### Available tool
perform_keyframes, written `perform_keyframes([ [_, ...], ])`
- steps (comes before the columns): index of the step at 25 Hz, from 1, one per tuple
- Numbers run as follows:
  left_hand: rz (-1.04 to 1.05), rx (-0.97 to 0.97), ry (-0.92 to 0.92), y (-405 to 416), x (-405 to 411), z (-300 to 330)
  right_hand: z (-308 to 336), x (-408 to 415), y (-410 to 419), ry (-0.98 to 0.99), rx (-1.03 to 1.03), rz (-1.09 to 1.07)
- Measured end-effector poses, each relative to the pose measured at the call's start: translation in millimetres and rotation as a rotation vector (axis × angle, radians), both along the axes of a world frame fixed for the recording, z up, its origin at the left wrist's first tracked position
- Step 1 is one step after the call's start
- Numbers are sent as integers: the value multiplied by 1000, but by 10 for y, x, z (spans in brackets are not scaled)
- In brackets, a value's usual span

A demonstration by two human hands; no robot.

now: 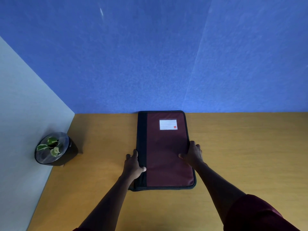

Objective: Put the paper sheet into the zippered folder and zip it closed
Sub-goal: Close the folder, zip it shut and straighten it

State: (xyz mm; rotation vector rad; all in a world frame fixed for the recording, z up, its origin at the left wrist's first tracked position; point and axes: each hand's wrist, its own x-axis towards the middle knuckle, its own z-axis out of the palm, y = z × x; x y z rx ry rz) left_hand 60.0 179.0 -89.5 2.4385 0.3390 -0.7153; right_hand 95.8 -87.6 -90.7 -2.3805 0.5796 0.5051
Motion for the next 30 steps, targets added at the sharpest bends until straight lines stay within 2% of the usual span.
perform_keyframes([
  [7, -43, 84, 21, -60, 79, 36, 22, 67, 54, 61, -97, 99],
  [15, -258, 271, -274, -464, -168, -151, -199, -342, 305, -83, -172, 248],
  [20, -333, 326, -308, -428, -236, -376, -260, -395, 264, -103, -230, 301],
  [30, -306, 352, -440, -381, -272, -584, -460, -458, 225, -202, -342, 305],
])
